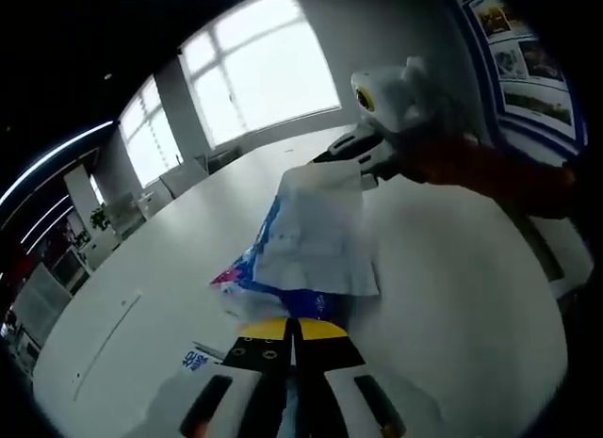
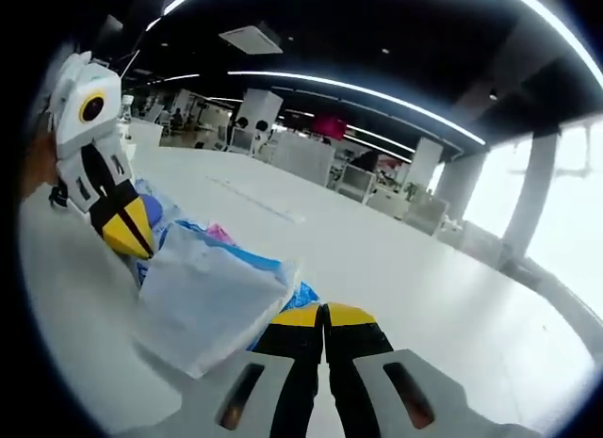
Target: Arrange the tabletop items into an orderly group along one side of the table until the central work area is clear of visible clutter.
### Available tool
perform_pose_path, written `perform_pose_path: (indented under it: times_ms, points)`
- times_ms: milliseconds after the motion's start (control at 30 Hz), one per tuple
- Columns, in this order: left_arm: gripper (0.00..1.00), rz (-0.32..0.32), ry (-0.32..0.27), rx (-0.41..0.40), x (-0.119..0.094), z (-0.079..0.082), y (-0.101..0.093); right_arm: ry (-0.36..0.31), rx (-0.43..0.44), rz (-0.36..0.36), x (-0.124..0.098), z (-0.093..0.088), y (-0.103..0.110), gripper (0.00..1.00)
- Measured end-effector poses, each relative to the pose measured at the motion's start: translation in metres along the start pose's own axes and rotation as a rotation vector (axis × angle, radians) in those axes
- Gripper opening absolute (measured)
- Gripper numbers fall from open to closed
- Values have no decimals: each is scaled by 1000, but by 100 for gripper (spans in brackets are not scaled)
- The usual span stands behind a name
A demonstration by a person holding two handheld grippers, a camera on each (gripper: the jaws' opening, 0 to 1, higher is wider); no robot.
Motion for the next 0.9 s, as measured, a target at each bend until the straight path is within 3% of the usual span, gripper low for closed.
perform_pose_path:
  times_ms: [567,767,900]
  points:
    - [0,2,17,10,4,-2,-3,20,10,12,4,-9,2,0]
    - [1,11,-2,-5,2,-2,-2,48,35,-2,6,-16,0,0]
    - [2,5,-11,-19,1,-3,-2,55,59,-25,7,-17,-10,7]
Point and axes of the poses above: the point that each gripper's makers call its tool centre point, and the gripper's own axes: x roughly forward along the fingers, y roughly to its left, z roughly out of its top, the point moved 1 cm from there along -x, roughly backward along the fingers, and after that the axes turned 15 degrees about y, right-handed, at the moved point
